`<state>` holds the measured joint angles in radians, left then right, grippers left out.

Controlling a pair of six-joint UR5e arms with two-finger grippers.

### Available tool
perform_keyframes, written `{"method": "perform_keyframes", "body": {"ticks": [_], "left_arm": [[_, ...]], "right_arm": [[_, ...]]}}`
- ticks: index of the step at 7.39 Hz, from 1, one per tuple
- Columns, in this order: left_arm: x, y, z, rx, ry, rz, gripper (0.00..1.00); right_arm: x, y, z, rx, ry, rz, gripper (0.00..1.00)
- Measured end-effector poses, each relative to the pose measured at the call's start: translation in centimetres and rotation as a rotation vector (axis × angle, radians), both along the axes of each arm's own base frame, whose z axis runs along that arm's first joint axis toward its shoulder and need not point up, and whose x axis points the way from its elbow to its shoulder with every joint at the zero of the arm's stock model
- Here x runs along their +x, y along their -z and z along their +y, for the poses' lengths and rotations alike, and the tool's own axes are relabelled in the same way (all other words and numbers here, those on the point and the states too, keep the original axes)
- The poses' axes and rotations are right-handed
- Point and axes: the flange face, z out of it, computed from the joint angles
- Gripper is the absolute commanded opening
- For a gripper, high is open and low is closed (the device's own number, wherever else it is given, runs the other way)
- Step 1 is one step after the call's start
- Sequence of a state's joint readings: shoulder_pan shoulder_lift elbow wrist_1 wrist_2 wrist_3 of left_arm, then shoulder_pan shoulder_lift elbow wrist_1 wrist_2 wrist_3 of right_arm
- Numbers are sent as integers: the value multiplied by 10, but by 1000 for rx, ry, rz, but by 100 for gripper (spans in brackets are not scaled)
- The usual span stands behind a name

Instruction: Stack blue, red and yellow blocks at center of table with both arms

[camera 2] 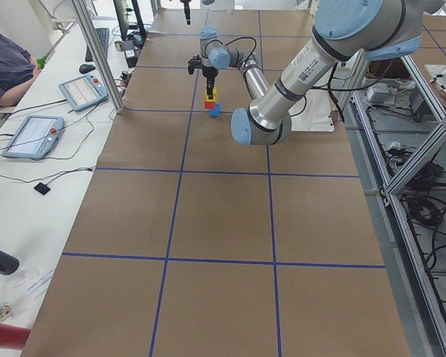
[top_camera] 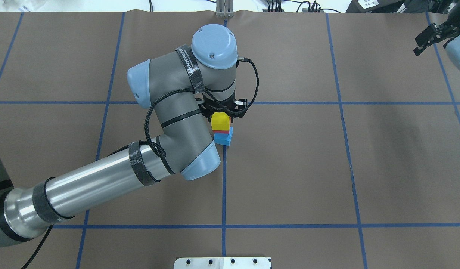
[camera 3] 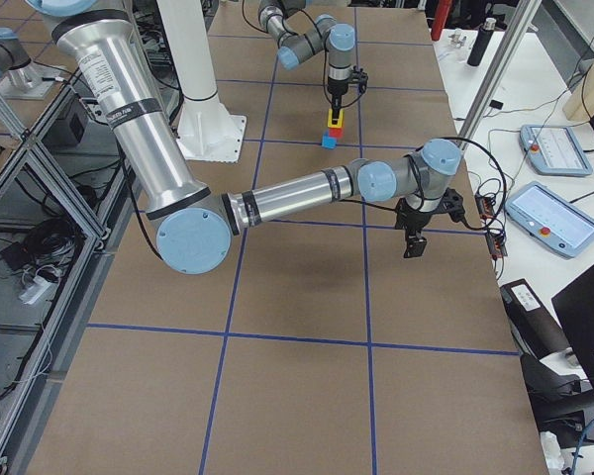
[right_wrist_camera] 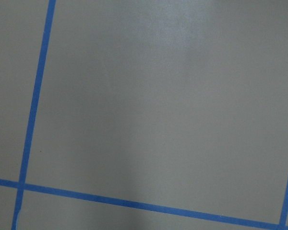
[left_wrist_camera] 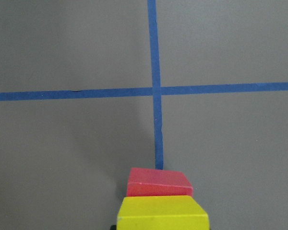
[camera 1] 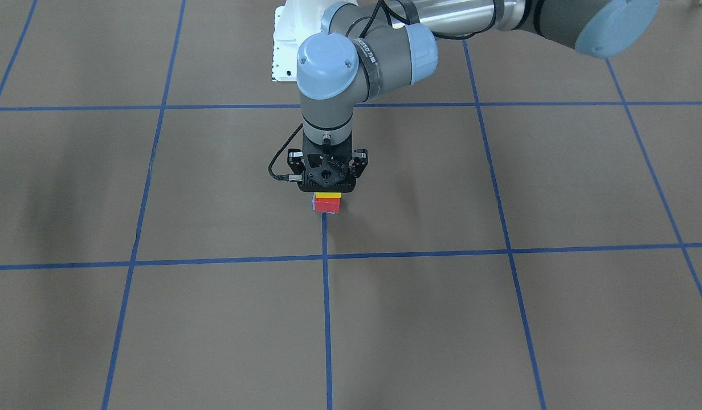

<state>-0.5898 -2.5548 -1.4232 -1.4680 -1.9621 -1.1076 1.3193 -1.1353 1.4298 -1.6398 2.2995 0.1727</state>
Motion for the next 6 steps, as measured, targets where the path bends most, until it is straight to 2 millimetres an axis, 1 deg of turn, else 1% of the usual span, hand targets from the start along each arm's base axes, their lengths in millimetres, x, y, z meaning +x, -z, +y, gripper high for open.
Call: {"method": "perform_keyframes", "body": {"ticks": [2,3,4,5,6], "left_arm": [[-1,2,1,7,1,13,100],[-6,8,2,16,3,26,100],[-24,17,1,27,15,41,100],[-60,20,2,40,29,41,100],[-110,6,13,63,31,31,100]], "right_arm": [[0,1,0,2,1,0,100],[0,1,-1,2,0,0,100],[0,3,-1,4,-2,-1,100],[1,8,1,12,-7,-2,100],[2,9,4,18,-10,1,100]]}}
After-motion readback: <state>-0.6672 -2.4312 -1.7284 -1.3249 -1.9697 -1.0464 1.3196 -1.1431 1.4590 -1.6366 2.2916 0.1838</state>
